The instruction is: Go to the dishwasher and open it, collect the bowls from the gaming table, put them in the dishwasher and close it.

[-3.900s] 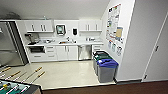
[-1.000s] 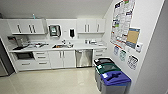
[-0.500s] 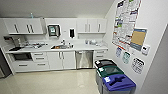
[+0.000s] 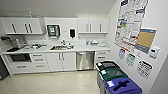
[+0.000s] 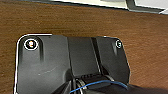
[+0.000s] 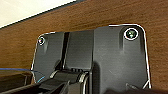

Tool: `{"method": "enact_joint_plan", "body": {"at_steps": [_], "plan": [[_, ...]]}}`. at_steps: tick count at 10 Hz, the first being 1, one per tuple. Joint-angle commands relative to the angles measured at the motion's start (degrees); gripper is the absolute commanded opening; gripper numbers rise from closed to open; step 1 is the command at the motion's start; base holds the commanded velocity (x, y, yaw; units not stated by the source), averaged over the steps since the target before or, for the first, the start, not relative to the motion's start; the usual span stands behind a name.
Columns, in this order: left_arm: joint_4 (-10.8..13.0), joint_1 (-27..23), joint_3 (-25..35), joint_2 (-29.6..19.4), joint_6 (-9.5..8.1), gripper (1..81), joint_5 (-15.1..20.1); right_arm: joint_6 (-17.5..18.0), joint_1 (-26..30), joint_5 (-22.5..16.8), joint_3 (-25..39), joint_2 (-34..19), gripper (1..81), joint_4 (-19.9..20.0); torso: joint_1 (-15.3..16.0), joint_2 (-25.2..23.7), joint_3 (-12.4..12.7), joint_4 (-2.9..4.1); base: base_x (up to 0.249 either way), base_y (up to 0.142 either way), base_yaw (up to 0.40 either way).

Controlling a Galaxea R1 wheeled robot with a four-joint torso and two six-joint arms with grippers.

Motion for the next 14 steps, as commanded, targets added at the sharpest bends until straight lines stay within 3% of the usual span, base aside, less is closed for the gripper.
{"method": "enact_joint_plan", "body": {"at_steps": [1, 14], "plan": [[-0.1, -3.1, 0.7, -0.2, 0.09, 81.1, 2.8, 0.0, 3.3, -2.8, 0.1, -0.7, 81.1, 0.0, 0.0, 0.0, 0.0, 0.00, 0.189, 0.000, 0.000], [-0.2, -3.2, 0.8, -0.2, 0.09, 81.1, 2.8, 0.0, 3.3, -2.8, 0.1, -0.7, 81.1, -0.1, 0.0, 0.0, 0.0, 0.00, 0.186, 0.000, 0.000]]}}
